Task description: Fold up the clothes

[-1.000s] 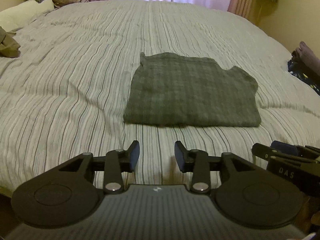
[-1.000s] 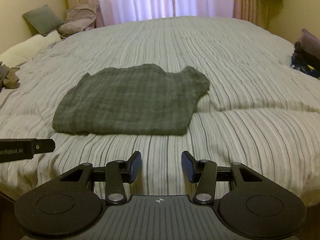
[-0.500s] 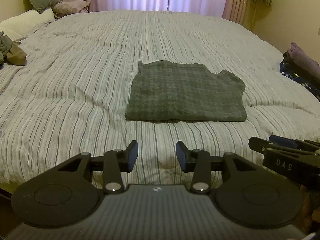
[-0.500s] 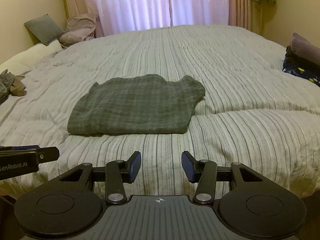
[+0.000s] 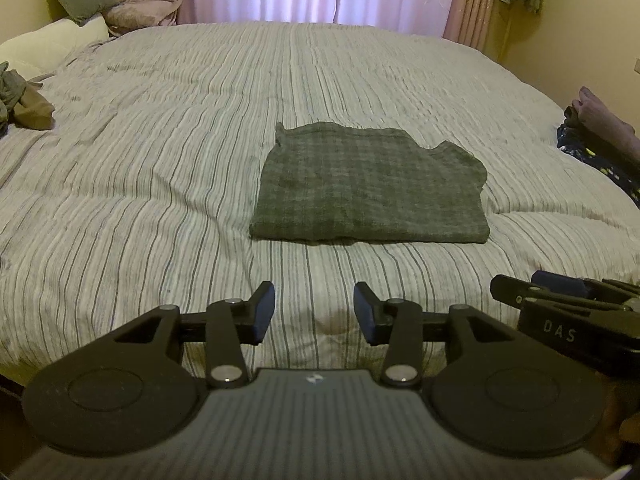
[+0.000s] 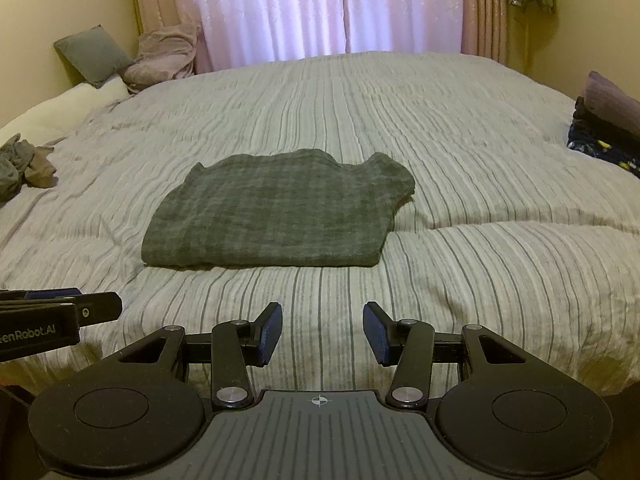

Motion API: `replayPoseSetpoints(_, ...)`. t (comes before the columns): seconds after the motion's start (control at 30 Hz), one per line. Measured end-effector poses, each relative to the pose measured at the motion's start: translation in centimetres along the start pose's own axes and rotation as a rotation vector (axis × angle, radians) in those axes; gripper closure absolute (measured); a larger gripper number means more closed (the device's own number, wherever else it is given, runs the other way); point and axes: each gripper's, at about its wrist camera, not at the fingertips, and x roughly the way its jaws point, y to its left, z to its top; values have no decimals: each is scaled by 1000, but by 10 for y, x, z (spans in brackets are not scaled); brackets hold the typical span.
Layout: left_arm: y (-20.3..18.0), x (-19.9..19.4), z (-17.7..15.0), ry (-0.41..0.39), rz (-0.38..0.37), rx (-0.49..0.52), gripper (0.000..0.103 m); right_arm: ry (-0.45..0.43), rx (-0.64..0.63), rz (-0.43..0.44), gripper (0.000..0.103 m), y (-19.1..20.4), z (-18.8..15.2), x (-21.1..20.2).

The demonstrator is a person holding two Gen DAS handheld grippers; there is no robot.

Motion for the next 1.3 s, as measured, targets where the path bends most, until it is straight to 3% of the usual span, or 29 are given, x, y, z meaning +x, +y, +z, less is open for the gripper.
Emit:
replayPoseSetpoints(0.87, -1, 47, 10, 90, -6, 5, 63, 68, -9, -11, 54, -12, 14, 38)
replayPoseSetpoints(1.17, 12, 56, 15, 96, -21, -22, 63, 88, -15, -15, 54, -15, 18, 50)
replayPoseSetpoints(1.3, 28, 58, 19, 72, -40, -58, 63, 110, 31, 27, 54, -28, 20, 56)
